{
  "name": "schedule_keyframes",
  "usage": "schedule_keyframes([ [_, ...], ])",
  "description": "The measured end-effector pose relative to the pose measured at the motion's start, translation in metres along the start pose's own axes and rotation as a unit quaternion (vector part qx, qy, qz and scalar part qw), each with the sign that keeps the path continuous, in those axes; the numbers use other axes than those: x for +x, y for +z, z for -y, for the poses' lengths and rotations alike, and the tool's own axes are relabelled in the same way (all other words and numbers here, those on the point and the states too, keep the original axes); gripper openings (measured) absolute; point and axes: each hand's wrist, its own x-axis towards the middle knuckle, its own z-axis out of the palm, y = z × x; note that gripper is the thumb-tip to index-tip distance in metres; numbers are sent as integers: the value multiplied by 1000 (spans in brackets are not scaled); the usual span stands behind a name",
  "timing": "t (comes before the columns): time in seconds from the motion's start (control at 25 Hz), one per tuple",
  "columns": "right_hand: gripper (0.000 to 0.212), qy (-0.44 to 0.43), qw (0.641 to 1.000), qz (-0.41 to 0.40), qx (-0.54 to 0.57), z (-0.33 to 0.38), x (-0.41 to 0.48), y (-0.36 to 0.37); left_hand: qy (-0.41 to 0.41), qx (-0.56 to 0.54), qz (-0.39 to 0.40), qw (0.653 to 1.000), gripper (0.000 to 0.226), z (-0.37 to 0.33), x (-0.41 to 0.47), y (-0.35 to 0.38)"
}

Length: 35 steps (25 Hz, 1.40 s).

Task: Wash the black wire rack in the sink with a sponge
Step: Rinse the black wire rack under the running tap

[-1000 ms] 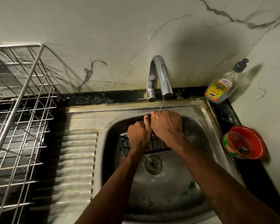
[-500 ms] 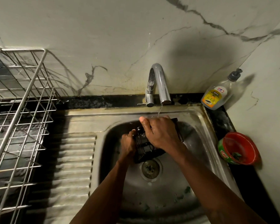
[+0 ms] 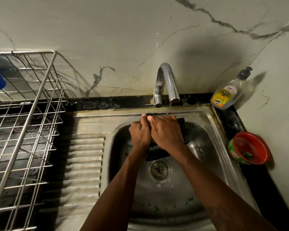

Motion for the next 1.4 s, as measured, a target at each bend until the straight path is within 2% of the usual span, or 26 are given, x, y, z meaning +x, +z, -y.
schedule_keyframes([
  [0.12, 40, -80, 995, 3, -58, -19, -13, 0, 1, 21, 19, 1000, 56, -6, 9, 2],
  [0.16, 42, -68, 995, 15, -66, -30, -10, -6, 16, 36, 39, 998, 55, -5, 6, 1],
  [0.2, 46, -17, 997, 36, -69, -40, -4, -13, 24, 45, 55, 997, 52, -6, -1, 1],
  [0.28, 56, 140, 985, 81, -67, -53, 15, -25, 35, 46, 68, 996, 48, -9, -13, 3],
  [0.36, 54, 217, 969, 98, -60, -43, 27, -26, 26, 49, 58, 997, 47, -9, -12, 6],
  [0.44, 55, 195, 974, 76, -90, -16, 20, -11, 24, 57, 55, 997, 49, -9, -2, 6],
  [0.56, 45, 45, 991, 31, -118, 1, -15, 4, 41, 49, 50, 997, 52, 0, 8, 6],
  [0.64, 45, -23, 994, 44, -100, -17, -20, -8, 35, 60, 44, 997, 52, 3, 3, 9],
  [0.76, 59, 11, 985, 153, -82, -26, 13, -27, 68, 65, 52, 994, 50, 3, -17, 10],
  [0.84, 55, 81, 962, 240, -102, -16, 40, -26, 84, 73, 57, 992, 48, 3, -21, 8],
  [0.88, 54, 118, 956, 247, -101, -10, 46, -23, 81, 71, 61, 992, 47, 6, -19, 7],
  [0.92, 54, 133, 962, 215, -100, -5, 45, -20, 75, 71, 61, 993, 48, 5, -17, 6],
  [0.96, 55, 127, 977, 144, -96, -2, 33, -16, 68, 72, 57, 993, 49, 5, -13, 6],
  [1.04, 56, 81, 991, 40, -99, -2, 0, -11, 50, 64, 37, 996, 50, 1, -11, 6],
  [1.16, 48, -81, 992, 46, -80, -31, -25, -8, 22, 69, 25, 997, 49, -5, -9, 8],
  [1.2, 50, -94, 991, 41, -86, -44, -24, -12, 19, 63, 36, 997, 49, -5, -10, 9],
  [1.24, 54, -73, 992, 47, -92, -53, -19, -18, 23, 58, 49, 997, 50, -4, -13, 11],
  [1.32, 60, 49, 990, 80, -103, -52, 0, -27, 29, 61, 69, 995, 47, -1, -17, 12],
  [1.4, 54, 123, 978, 91, -140, -38, 14, -23, 7, 62, 60, 996, 37, 2, -13, 8],
])
